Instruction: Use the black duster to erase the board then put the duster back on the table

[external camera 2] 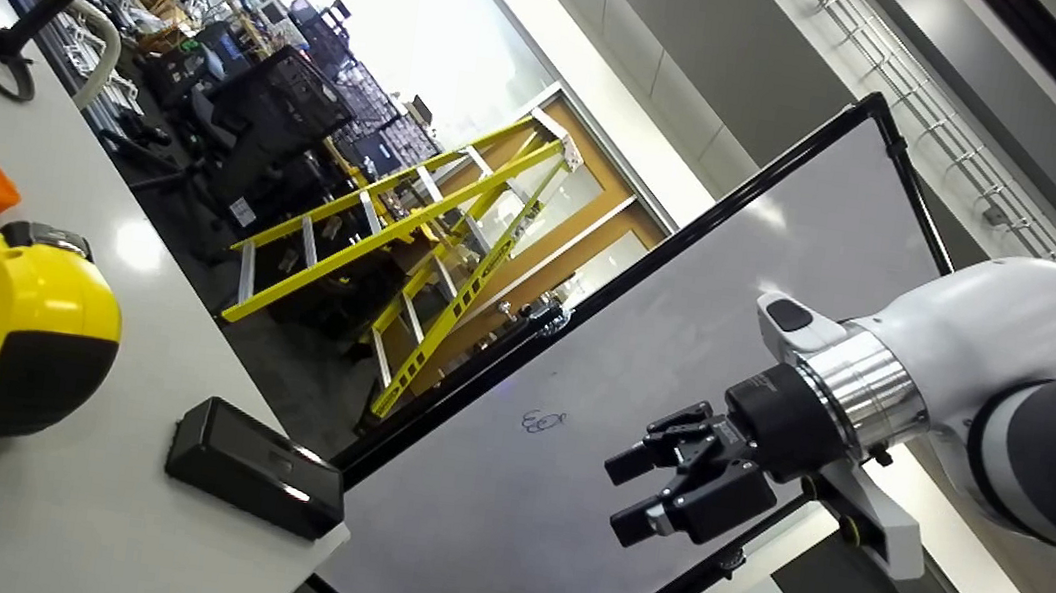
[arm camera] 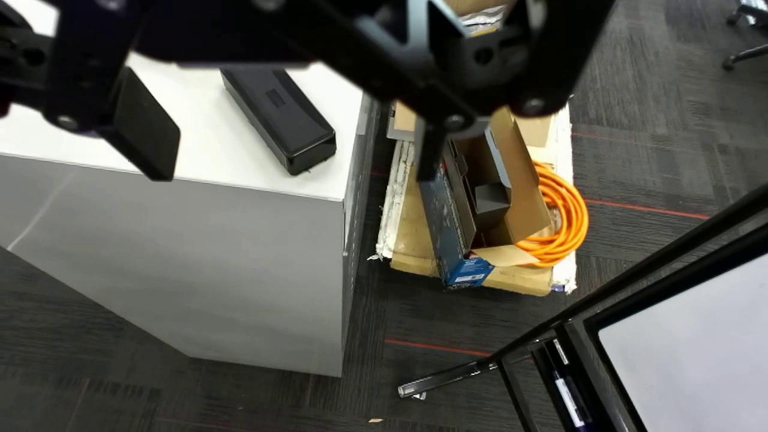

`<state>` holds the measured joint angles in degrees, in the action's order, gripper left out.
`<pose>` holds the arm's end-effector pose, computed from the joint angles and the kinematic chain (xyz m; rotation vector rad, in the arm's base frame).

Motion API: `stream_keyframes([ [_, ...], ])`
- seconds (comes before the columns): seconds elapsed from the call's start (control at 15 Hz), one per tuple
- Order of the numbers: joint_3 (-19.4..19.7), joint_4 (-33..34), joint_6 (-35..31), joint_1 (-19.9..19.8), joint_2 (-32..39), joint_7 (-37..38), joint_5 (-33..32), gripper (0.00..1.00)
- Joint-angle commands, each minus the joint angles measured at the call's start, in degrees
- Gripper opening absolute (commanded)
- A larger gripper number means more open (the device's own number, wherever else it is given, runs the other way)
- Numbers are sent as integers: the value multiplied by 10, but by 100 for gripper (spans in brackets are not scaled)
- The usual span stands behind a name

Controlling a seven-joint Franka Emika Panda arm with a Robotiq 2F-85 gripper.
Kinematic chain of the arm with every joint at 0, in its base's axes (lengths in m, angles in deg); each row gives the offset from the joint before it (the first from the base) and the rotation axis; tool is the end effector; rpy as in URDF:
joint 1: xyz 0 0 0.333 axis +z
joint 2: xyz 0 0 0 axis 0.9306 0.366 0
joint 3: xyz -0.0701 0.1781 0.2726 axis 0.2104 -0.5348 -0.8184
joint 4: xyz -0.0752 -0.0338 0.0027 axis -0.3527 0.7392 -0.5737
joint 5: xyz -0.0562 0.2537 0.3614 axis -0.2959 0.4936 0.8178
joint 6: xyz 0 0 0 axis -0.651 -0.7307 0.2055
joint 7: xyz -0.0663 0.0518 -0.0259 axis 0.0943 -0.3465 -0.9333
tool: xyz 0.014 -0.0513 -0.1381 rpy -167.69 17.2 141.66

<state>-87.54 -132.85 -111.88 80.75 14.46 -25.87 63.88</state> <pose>0.4854 0.1116 0.4133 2.9177 1.0323 0.2667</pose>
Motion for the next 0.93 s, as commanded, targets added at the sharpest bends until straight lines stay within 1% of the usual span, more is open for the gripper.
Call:
stream_keyframes([
  [0.0,-9,2,-6,-2,4,-14,-8,100],
  [0.07,-19,4,-15,-2,11,-19,-32,100],
  [0.27,-37,20,-24,9,39,-57,-76,100],
  [0.47,-48,31,-70,15,72,-89,-103,100],
  [0.6,-48,40,-104,15,98,-112,-103,100],
  [0.87,-49,56,-150,19,148,-170,-62,100],
])
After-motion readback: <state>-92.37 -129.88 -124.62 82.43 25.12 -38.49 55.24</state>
